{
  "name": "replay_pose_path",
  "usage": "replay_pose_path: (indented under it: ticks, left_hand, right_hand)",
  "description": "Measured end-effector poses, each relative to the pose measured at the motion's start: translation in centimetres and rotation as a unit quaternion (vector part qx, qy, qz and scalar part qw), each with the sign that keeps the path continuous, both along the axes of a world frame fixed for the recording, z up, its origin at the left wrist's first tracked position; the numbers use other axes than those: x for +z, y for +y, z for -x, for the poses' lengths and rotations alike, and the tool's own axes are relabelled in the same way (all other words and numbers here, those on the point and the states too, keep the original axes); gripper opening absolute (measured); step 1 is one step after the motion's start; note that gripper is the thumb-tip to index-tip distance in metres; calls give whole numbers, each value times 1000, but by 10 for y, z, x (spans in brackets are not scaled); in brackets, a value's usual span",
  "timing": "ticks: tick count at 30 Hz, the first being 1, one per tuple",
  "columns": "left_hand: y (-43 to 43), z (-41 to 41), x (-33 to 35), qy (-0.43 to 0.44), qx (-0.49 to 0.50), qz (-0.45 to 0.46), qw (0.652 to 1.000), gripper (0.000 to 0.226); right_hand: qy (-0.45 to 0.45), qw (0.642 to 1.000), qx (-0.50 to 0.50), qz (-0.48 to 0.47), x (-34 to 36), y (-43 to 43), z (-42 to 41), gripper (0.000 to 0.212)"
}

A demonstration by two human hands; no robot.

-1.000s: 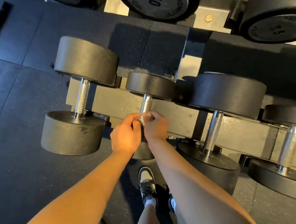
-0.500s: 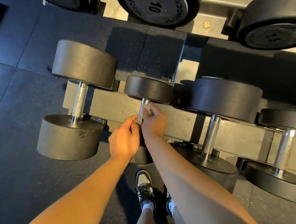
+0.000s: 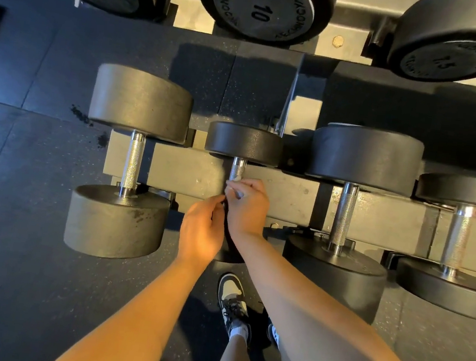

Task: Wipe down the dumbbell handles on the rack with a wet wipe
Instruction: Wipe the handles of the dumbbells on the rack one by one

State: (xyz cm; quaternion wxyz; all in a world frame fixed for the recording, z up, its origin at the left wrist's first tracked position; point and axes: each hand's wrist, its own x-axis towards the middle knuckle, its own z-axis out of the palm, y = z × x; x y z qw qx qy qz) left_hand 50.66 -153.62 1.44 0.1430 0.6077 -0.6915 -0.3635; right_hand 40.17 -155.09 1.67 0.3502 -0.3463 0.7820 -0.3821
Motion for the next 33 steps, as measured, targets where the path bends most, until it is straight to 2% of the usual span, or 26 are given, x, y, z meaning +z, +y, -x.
replay_pose_path:
  ticks: [5,8,10,15,18,22,25,28,33]
  left_hand:
    - [15,0,10,41,77,-25,996,24]
    - [14,-7,7,42,64,-51,996,28]
    - [12,-10,3,41,64,-60,995,31]
    - [13,-3,10,32,76,-82,993,35]
    - [8,-1,21,9,40,-103,994,36]
    - [6,4,44,23,13,-180,983,35]
    - [3,23,91,120,48,-228,965,29]
    - [1,42,149,212,76,-236,945,16]
    - [1,73,219,225,64,-205,950,14]
  right_hand:
    - [-10,993,84,-84,-2,26,6,15]
    - [12,999,29,-35,4,19,13,15]
    - [3,999,-10,-36,5,7,15,13]
    - [31,990,31,-132,1,9,5,8]
    - [-16,980,47,-190,7,27,3,16]
    - [-12,992,-15,-125,45,45,7,18]
    - [-50,996,-31,-67,91,58,18,24]
    - [-69,997,-3,-29,140,66,36,35]
    - [-21,999,8,25,226,71,72,31]
